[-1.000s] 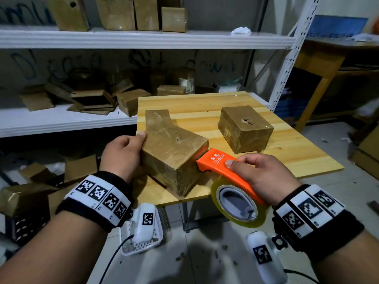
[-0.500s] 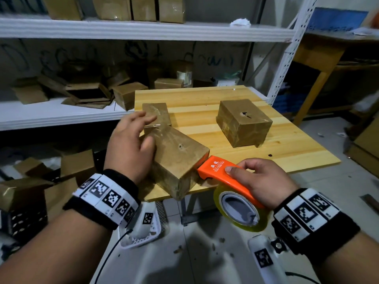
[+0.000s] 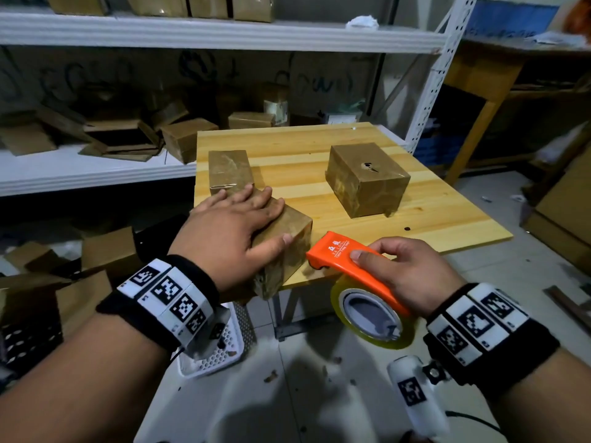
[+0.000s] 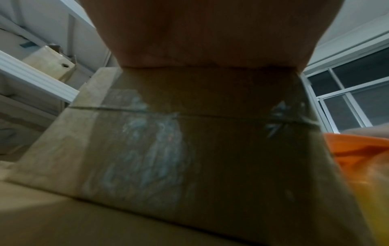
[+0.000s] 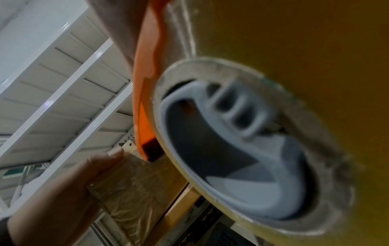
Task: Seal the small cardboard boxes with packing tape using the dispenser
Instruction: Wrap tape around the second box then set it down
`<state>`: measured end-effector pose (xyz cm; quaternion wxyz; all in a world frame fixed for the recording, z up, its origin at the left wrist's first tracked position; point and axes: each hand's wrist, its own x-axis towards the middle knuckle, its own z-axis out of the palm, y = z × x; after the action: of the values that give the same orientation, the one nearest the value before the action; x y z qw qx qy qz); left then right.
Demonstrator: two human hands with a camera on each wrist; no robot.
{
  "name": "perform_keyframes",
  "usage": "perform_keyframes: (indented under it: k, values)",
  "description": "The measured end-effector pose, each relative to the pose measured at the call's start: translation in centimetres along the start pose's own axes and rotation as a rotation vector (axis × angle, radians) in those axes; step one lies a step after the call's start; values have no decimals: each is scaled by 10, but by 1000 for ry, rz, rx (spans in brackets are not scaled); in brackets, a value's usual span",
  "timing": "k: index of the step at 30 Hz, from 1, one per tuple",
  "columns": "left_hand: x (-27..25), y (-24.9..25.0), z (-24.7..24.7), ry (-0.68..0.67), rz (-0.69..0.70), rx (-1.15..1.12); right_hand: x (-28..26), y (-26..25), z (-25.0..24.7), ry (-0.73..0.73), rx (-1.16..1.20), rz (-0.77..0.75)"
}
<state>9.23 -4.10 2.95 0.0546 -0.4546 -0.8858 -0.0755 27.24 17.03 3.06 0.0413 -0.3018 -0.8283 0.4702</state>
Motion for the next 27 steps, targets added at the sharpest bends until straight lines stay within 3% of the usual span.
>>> perform_keyframes:
  k: [13, 27]
  values:
    - [1, 3, 1, 9, -43, -59, -22, 5, -21, -49, -62, 57]
    - [4, 2, 3, 26, -44, -110, -3, -21, -6, -41, -482, 14]
